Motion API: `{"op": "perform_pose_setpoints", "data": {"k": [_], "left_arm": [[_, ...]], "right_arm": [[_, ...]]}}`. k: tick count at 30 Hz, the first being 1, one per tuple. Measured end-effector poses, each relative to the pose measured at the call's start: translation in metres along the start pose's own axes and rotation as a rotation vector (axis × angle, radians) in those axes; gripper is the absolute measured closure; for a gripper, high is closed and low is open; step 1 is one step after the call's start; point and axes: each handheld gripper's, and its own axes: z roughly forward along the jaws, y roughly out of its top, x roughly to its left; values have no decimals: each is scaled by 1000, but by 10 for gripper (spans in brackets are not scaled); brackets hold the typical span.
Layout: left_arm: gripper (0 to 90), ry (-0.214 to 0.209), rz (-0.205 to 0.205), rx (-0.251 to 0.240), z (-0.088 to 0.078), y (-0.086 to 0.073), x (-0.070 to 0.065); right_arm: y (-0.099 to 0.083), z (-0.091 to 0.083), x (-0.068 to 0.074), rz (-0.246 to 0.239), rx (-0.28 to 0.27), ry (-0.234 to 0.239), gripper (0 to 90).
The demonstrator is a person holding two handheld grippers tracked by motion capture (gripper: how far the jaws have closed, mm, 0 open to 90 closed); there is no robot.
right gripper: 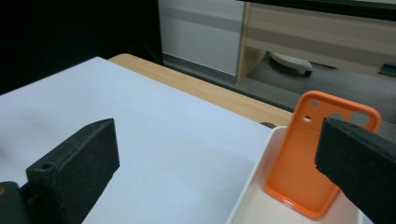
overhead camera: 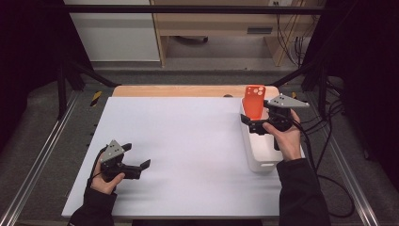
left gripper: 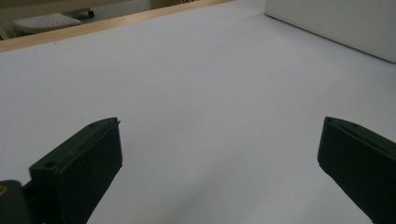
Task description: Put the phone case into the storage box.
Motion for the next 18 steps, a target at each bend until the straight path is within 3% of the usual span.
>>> {"op": "perform_pose_setpoints", "data": {"k": [10, 18], "left_arm": [[0, -1, 3, -1, 0, 0, 0], [0, -3, 4, -2, 0, 0, -1]], "right_arm": [[-18, -19, 15, -46, -14, 85, 4], [-42, -32, 13, -48, -15, 133, 4]]}}
